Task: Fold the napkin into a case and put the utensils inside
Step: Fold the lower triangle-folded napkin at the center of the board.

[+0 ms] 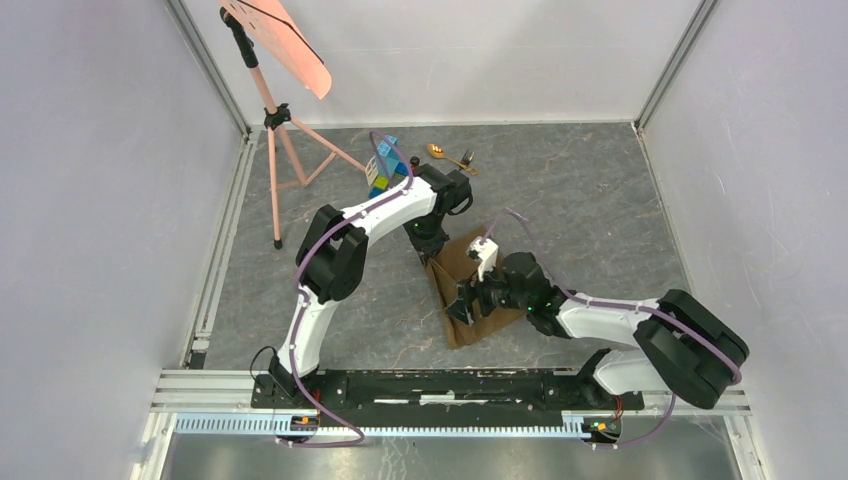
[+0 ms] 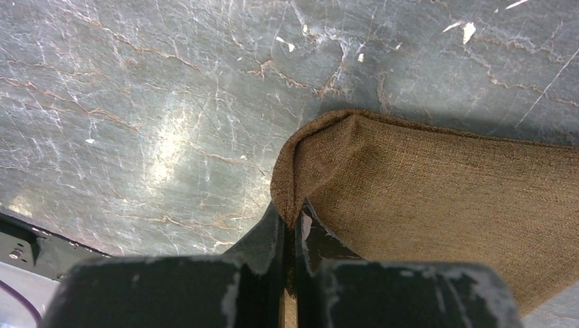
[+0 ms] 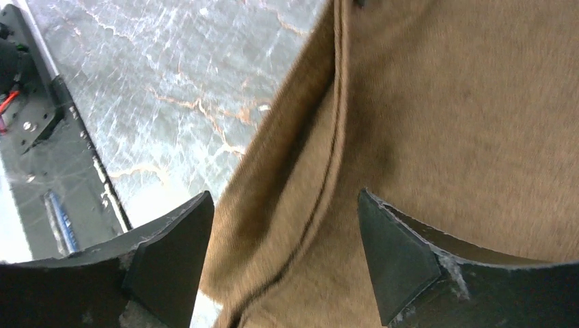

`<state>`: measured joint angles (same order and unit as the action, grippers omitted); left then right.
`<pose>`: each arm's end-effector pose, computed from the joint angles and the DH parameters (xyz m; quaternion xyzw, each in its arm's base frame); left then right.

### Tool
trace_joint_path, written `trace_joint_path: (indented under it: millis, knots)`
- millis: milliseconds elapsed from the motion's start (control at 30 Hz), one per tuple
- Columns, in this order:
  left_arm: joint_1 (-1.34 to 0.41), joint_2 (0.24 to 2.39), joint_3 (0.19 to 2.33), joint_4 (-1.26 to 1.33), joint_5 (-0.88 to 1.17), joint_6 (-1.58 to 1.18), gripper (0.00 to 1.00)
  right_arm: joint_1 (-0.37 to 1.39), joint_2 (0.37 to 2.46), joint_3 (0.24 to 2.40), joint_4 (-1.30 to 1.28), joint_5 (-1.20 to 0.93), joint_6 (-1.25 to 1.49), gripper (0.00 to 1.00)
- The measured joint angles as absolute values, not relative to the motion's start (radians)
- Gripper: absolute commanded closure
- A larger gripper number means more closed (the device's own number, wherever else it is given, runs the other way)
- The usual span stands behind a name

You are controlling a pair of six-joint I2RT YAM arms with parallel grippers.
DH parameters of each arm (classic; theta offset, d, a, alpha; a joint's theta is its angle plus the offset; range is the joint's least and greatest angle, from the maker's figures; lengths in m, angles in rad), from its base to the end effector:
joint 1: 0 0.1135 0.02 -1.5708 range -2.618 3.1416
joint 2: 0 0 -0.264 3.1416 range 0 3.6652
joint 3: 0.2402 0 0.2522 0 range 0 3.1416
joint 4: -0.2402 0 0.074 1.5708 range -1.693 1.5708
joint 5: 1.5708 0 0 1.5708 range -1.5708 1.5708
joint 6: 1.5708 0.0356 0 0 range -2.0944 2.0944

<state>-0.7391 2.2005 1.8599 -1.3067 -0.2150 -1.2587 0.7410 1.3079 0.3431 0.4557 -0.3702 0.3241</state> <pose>0.3141 -0.2760 0.1931 -0.2512 0.9612 0.0900 0.0696 0.1638 0.1673 0.1490 -0.2666 0.8100 0.3894 0.3481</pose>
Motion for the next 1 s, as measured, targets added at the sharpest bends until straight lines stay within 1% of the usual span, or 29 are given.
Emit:
trace_joint_path:
  millis: [167, 300, 433, 467, 500, 533, 567, 600, 700, 733, 833, 867, 900, 933, 967, 1000]
  knots:
    - [-0.735, 2.2, 1.86, -1.303, -0.185, -1.255, 0.98, 0.867, 1.357, 0.43, 0.453, -0.166, 0.262, 0.02]
    - [-0.73, 2.199, 1.86, -1.299, -0.155, -1.242, 0.98, 0.945, 1.414, 0.487, 0.437, 0.006, 0.214, 0.02]
    - [-0.721, 2.195, 1.859, -1.299, -0.144, -1.242, 0.98, 1.06, 1.485, 0.565, 0.361, 0.252, 0.172, 0.08]
    - [-0.718, 2.194, 1.858, -1.299, -0.139, -1.241, 0.98, 1.086, 1.497, 0.579, 0.345, 0.31, 0.166, 0.13]
    - [-0.715, 2.193, 1.858, -1.299, -0.133, -1.241, 0.98, 1.111, 1.507, 0.59, 0.332, 0.366, 0.16, 0.2]
    - [-0.712, 2.191, 1.857, -1.299, -0.127, -1.241, 0.98, 1.133, 1.515, 0.597, 0.323, 0.417, 0.152, 0.29]
    - [-0.708, 2.189, 1.856, -1.299, -0.124, -1.241, 0.98, 1.151, 1.521, 0.6, 0.317, 0.458, 0.146, 0.41]
    - [-0.706, 2.188, 1.856, -1.299, -0.12, -1.241, 0.98, 1.164, 1.525, 0.601, 0.311, 0.493, 0.142, 0.47]
    - [-0.701, 2.186, 1.853, -1.299, -0.117, -1.241, 0.98, 1.173, 1.526, 0.601, 0.296, 0.571, 0.14, 0.5]
    - [-0.699, 2.185, 1.851, -1.299, -0.113, -1.241, 0.98, 1.172, 1.526, 0.601, 0.294, 0.59, 0.141, 0.54]
    - [-0.695, 2.185, 1.842, -1.294, -0.099, -1.241, 0.98, 1.171, 1.526, 0.604, 0.278, 0.633, 0.141, 0.74]
    - [-0.694, 2.185, 1.84, -1.292, -0.096, -1.241, 0.98, 1.172, 1.526, 0.604, 0.273, 0.639, 0.139, 0.83]
    - [-0.693, 2.185, 1.839, -1.29, -0.094, -1.241, 0.94, 1.172, 1.526, 0.605, 0.271, 0.641, 0.144, 0.94]
    - [-0.693, 2.185, 1.838, -1.289, -0.093, -1.241, 0.88, 1.172, 1.526, 0.605, 0.27, 0.644, 0.142, 1.0]
    - [-0.693, 2.185, 1.838, -1.285, -0.091, -1.241, 0.82, 1.172, 1.526, 0.605, 0.271, 0.644, 0.146, 1.0]
    - [-0.691, 2.185, 1.838, -1.282, -0.09, -1.239, 0.72, 1.172, 1.526, 0.605, 0.271, 0.642, 0.154, 1.0]
